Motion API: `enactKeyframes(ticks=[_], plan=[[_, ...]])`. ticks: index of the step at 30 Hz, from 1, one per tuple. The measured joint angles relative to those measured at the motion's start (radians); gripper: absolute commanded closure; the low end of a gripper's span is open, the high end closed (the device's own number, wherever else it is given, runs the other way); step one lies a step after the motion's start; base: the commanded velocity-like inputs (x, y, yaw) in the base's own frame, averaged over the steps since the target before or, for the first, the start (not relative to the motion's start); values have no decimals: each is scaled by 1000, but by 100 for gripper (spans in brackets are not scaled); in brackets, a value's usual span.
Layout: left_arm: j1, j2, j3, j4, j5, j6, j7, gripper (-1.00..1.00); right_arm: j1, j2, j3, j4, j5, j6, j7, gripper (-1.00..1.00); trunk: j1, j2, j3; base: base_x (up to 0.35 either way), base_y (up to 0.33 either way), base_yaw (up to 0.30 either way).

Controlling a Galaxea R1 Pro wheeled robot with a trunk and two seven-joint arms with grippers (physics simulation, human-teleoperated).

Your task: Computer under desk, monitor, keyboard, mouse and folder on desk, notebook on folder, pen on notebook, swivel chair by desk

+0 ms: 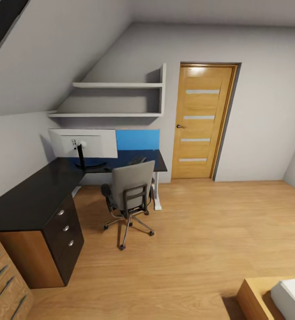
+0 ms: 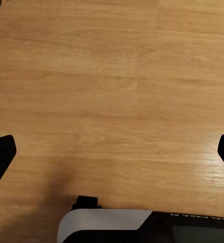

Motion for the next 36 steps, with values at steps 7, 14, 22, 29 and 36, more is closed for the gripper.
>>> enactKeyframes(ticks=[7,14,22,29,36], plan=[[-1,1,-4,28,0,1,0,-100,0,-1,0,-1,0,0,0,-100,0,0,0,328,-103,0],[-1,1,-4,30,0,1,0,-100,0,-1,0,-1,0,0,0,-100,0,0,0,325,-134,0],[0,1,-4,30,0,1,0,-100,0,-1,0,-1,0,0,0,-100,0,0,0,319,-122,0],[0,1,-4,30,0,0,0,-100,0,-2,0,-2,1,-1,1,-100,0,0,0,318,-17,0],[0,1,-4,30,0,1,0,-100,0,-2,0,0,35,-1,2,-100,0,0,0,318,0,0]])
